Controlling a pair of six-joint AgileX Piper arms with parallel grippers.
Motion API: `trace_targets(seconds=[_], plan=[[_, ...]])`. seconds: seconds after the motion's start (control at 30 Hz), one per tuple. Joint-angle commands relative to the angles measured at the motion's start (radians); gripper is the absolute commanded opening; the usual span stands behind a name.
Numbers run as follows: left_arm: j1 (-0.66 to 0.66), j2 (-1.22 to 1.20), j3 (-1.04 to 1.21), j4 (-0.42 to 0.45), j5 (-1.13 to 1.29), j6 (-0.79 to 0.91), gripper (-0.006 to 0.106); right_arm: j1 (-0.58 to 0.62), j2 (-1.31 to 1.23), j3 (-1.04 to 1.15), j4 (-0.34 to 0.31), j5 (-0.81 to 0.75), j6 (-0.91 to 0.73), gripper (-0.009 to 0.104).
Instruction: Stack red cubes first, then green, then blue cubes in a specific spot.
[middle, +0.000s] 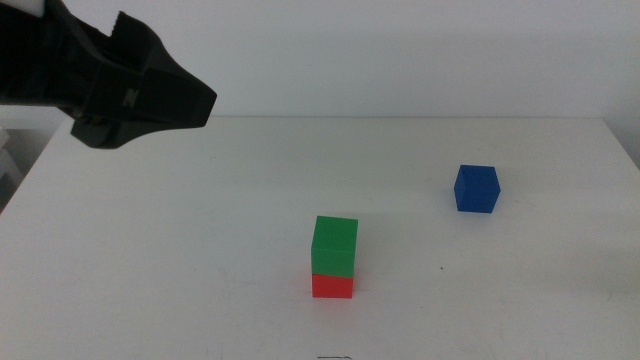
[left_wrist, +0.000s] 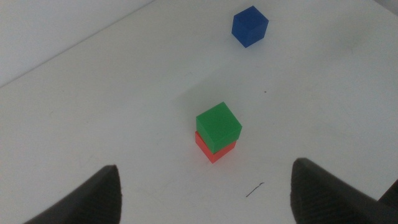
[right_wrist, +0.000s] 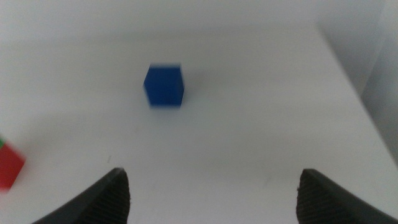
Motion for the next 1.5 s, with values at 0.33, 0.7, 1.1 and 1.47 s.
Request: trace_targets(seconds=[0.33,0.7,1.1,1.47], plan=[[-0.002,-0.018,-0.026,-0.019,-0.055,-0.005,0.093,0.004,0.431,-0.522,0.217,0.287,-0.092,0.094],[-0.002,-0.017,-0.026,-0.018,-0.055,-0.005,0.093,0.004,0.463,-0.526,0.241,0.288,-0.09,0.094],[-0.002,-0.014,-0.026,-0.018,-0.055,-0.005,0.093,0.004,0.631,-0.683,0.293,0.479,0.053,0.089],[-0.002,-0.013,-0.026,-0.015,-0.055,-0.005,0.093,0.059,1.042,-0.999,0.227,0.598,0.069,0.073]])
